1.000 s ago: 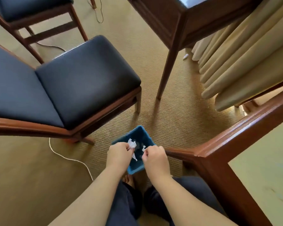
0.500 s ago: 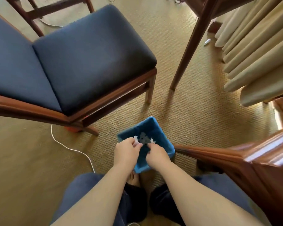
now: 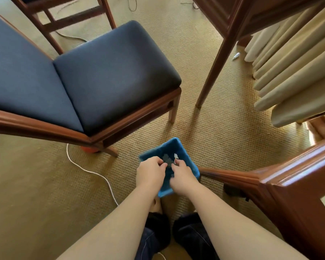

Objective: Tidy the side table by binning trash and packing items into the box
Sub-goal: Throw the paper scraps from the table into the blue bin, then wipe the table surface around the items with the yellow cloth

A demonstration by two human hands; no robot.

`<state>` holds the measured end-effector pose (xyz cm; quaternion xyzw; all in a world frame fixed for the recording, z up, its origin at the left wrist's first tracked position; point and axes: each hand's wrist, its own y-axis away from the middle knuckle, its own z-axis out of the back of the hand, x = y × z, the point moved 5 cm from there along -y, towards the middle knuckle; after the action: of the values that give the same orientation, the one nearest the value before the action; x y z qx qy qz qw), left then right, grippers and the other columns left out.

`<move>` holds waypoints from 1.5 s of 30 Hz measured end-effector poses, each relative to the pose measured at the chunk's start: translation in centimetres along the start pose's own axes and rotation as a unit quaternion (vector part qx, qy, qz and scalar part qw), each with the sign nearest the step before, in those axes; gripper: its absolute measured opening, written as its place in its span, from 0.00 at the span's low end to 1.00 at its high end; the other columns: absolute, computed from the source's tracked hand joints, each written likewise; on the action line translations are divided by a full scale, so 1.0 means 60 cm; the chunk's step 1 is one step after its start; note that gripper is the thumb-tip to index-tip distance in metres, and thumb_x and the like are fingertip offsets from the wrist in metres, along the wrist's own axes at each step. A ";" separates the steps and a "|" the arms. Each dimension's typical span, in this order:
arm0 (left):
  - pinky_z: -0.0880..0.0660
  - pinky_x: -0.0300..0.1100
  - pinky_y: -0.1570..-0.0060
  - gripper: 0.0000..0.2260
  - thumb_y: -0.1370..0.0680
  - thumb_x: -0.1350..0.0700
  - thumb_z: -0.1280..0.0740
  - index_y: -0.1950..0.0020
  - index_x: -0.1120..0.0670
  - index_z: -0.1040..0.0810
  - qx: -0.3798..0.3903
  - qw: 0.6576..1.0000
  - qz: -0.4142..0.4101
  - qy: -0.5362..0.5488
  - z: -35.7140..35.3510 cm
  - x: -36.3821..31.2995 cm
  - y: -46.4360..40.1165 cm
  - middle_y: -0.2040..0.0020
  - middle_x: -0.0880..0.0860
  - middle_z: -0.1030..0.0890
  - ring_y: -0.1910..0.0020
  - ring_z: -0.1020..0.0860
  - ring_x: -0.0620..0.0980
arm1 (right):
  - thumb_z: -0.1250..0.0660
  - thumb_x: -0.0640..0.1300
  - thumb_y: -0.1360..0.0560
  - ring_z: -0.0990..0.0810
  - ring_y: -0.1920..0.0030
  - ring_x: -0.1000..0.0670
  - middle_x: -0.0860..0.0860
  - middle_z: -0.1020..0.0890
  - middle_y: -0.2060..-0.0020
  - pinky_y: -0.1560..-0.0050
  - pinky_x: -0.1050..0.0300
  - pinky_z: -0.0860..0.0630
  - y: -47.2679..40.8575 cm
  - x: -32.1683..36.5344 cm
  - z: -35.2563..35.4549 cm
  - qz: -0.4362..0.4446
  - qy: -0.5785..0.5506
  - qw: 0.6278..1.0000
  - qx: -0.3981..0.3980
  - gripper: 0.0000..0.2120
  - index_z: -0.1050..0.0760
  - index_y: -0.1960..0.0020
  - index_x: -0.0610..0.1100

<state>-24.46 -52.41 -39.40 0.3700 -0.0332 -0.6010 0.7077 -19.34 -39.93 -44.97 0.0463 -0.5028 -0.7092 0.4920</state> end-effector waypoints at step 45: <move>0.35 0.40 0.31 0.22 0.20 0.39 0.35 0.26 0.39 0.28 0.048 0.872 -0.485 -0.055 0.319 -0.577 0.532 0.31 0.38 0.27 0.28 0.32 0.41 | 0.32 0.53 0.19 0.36 0.23 0.54 0.54 0.30 0.25 0.23 0.53 0.38 0.873 -0.106 0.496 -0.070 -0.091 0.838 -0.534 0.26 0.30 0.22 0.53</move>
<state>-17.03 -31.23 6.21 0.3397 0.0827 -0.8856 0.3057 1.37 -15.85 6.64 -0.2539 -0.0841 -0.9010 0.3416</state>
